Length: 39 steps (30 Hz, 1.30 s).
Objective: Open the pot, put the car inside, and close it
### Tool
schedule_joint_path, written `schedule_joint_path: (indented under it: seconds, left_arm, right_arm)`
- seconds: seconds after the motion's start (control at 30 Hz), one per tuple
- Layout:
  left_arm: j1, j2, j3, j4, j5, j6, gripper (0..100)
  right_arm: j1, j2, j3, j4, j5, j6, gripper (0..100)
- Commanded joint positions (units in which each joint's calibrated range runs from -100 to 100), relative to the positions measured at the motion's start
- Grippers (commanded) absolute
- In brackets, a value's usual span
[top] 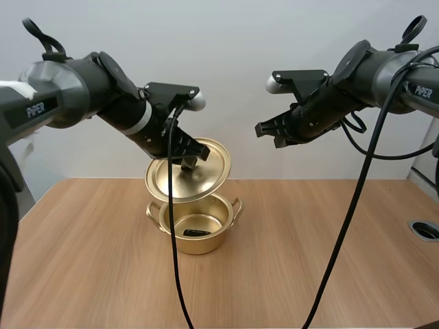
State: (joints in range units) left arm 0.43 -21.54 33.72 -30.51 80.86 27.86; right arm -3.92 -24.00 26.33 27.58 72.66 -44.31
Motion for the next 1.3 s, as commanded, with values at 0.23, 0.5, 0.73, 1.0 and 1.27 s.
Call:
schedule_joint_path:
  seconds: [0.23,0.5,0.73,1.0,1.27]
  left_arm:
    - [-1.38,6.15,2.56,-0.47,-2.2,1.43,0]
    - [-5.07,10.82,2.56,6.71,-8.03,-3.34,0]
    - [-5.06,12.87,2.56,8.93,-13.44,-3.93,0]
    - [-5.06,18.21,2.56,8.83,-14.09,-3.84,0]
    - [-5.06,18.82,2.56,8.58,-16.68,-3.1,4]
  right_arm:
    - [0.01,-0.05,0.0,1.01,-0.1,-0.27,0]
    - [0.01,-0.05,0.0,1.11,0.28,-0.39,0]
    - [0.01,-0.05,0.0,1.11,0.17,-0.71,0]
    - [0.01,-0.05,0.0,1.11,0.17,-1.19,0]
    - [0.01,-0.05,0.0,0.99,0.17,-1.56,0]
